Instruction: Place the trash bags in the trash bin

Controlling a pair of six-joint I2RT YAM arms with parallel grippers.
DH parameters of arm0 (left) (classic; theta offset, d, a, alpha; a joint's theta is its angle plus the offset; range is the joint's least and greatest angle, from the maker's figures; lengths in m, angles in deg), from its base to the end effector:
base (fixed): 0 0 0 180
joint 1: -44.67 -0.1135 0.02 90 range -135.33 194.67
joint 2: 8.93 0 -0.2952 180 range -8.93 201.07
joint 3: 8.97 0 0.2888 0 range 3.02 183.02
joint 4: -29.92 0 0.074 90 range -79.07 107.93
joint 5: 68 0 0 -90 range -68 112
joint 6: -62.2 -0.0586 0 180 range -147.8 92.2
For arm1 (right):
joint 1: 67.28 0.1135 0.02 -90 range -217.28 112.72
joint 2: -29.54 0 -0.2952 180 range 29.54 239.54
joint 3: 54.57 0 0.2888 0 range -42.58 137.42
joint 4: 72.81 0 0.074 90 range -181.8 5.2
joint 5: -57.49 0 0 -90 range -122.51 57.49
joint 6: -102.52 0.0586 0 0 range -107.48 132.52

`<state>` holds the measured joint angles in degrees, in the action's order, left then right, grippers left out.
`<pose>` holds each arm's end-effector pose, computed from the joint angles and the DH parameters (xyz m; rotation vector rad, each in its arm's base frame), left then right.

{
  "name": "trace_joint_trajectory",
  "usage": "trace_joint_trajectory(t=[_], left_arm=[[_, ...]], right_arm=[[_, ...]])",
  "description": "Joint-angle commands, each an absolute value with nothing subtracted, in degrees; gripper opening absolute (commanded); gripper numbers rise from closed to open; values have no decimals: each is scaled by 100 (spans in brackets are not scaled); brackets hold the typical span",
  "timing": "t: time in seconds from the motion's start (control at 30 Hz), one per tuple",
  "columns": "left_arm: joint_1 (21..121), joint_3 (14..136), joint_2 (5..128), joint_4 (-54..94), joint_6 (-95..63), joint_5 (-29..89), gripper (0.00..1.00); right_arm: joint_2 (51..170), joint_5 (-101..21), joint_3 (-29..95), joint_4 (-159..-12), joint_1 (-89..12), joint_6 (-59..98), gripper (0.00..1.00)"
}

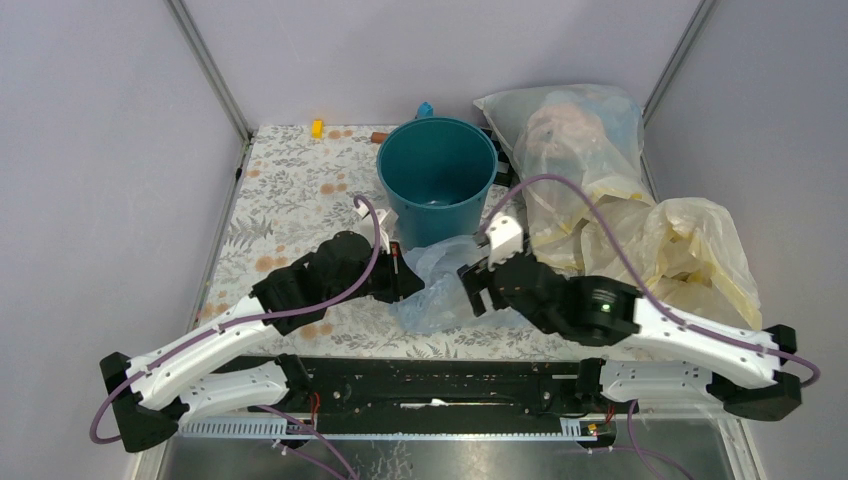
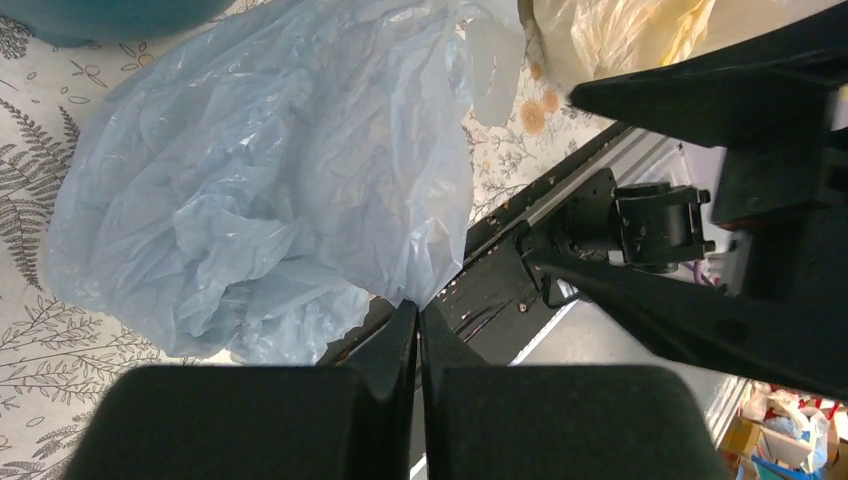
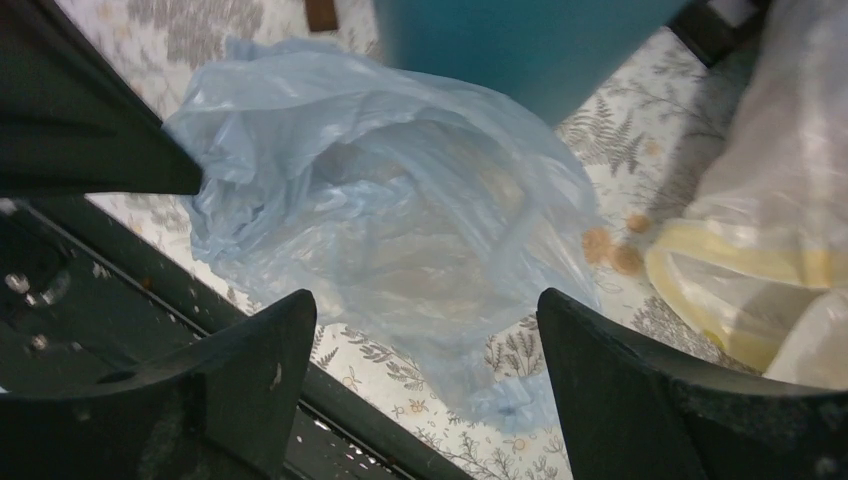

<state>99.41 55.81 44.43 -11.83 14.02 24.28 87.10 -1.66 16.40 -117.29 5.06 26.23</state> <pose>0.1374 -0.1984 0.3406 0.2826 2.2642 -1.0069 0.1042 0.2282 0.3655 -0.7164 1.9208 0.3723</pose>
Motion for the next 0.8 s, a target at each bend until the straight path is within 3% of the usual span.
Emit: trace_joint_trajectory(t=[0.0, 0.1, 0.23, 0.27, 0.43, 0.77], left_arm=[[9919, 5862, 4526, -1255, 1135, 2708, 0], [9923, 6044, 4706, -1458, 1018, 2770, 0], [9916, 6157, 4798, -1561, 977, 2784, 0], [9916, 6166, 4812, -1558, 981, 2807, 0], [9921, 6236, 4951, -1525, 1021, 2963, 0], [9917, 6323, 5183, -1196, 1202, 3360, 0]], right_arm=[[8474, -735, 919, -10063, 532, 2364, 87], [8377, -573, 374, -9601, 532, 2596, 89], [7859, -629, -644, -8693, 532, 3134, 66], [7678, -742, -968, -8265, 532, 3256, 59], [7022, -766, -2284, -6585, 534, 3699, 2], [8369, 390, -2895, -3802, 532, 4158, 0]])
